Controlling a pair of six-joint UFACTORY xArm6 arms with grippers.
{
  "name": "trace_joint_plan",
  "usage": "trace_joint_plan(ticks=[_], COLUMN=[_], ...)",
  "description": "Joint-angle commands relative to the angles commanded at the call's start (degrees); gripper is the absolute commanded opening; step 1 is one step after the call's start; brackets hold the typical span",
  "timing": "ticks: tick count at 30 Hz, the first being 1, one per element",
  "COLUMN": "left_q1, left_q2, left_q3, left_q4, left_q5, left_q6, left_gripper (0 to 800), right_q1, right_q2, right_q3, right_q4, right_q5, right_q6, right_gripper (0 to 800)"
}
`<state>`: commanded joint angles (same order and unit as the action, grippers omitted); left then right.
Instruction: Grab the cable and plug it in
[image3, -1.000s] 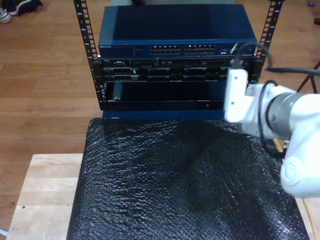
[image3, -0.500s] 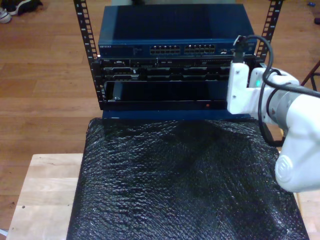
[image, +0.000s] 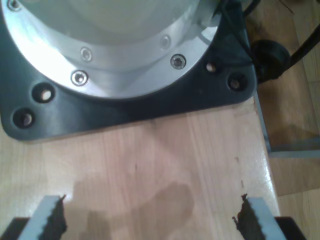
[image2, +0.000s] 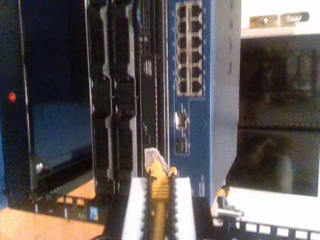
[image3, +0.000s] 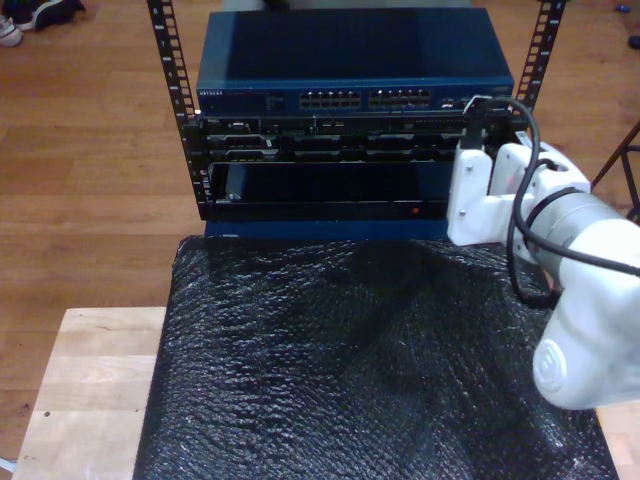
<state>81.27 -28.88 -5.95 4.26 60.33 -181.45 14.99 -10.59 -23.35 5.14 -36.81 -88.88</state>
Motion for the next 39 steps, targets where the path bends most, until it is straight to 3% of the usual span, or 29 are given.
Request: trace_joint_plan(ticks=[10, 21, 31, 39], left_q1=[0.0, 0.0, 0.0, 0.0], left_q2=[0.0, 0.0, 0.0, 0.0], left_q3=[0.0, -0.1, 0.0, -0.1], left_q4=[0.0, 0.0, 0.0, 0.0], left_q5=[-0.1, -0.1, -0.1, -0.1], left_q6=[0.0, 0.0, 0.0, 0.0], left_gripper=[800, 800, 800, 800], right_q1=[0.2, 1.8, 4.0, 4.0], right_q2=[2.4, 6.6, 8.4, 14.2], right_q3=[-2.5, -8.8, -10.1, -15.1], right_q4=[-1.3, -1.5, -1.5, -1.4], right_q5=[-0.1, -0.1, -0.3, -5.0], right_q6=[-4.5, -4.6, -4.7, -4.5], right_gripper=[0, 0, 0, 0])
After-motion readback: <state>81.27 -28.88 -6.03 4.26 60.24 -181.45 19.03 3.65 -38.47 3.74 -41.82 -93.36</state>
